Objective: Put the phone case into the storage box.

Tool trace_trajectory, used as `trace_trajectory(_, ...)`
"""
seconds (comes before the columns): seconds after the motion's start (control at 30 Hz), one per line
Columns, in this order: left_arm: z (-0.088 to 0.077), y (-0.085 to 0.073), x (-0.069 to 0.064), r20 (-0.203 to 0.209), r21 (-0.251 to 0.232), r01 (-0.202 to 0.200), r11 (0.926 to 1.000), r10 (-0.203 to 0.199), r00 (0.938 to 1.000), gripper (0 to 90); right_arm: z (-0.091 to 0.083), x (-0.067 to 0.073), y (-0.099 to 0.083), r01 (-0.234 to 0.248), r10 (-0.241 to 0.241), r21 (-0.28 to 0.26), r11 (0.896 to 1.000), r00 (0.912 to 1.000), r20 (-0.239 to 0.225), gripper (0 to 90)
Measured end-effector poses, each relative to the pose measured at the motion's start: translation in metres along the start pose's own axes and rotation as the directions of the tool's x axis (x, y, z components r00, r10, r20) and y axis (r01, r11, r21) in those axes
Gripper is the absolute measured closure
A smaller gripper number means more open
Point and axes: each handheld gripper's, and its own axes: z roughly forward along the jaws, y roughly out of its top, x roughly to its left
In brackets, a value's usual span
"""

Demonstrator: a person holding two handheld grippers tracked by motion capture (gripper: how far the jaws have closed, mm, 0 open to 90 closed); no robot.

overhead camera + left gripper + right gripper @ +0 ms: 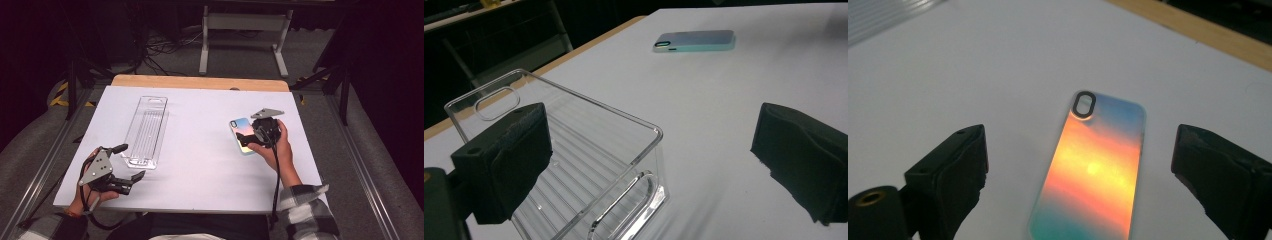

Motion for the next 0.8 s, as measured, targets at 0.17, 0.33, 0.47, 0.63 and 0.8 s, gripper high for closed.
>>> trace_trajectory(0.17,0.000,-0.002,-0.001,0.003,0.001,0.007,1.0000,-0.007,1.0000,3.1,0.025,-0.013,0.016,-0.019,0.020,0.092,0.996,0.9997,-0.011,9.3)
trace_trajectory(0.33,-0.001,-0.002,-0.002,0.006,0.010,0.003,0.9999,-0.003,1.0000,3.2,0.055,-0.017,0.021,-0.022,0.027,0.211,0.977,0.9995,-0.019,10.4)
trace_trajectory(0.47,0.000,-0.003,-0.002,0.010,0.016,-0.002,0.9999,0.002,0.9999,3.3,0.075,-0.018,0.020,-0.040,0.038,0.294,0.955,0.9992,0.012,11.0)
trace_trajectory(0.63,0.001,-0.003,-0.003,0.015,0.015,0.001,0.9999,-0.002,0.9999,3.3,0.086,-0.026,0.017,-0.083,0.080,0.329,0.941,0.9965,0.022,10.4)
trace_trajectory(0.8,0.002,-0.003,-0.003,0.023,0.023,0.003,0.9997,-0.004,0.9997,3.4,0.091,-0.031,0.017,-0.112,0.112,0.347,0.931,0.9935,0.020,7.8)
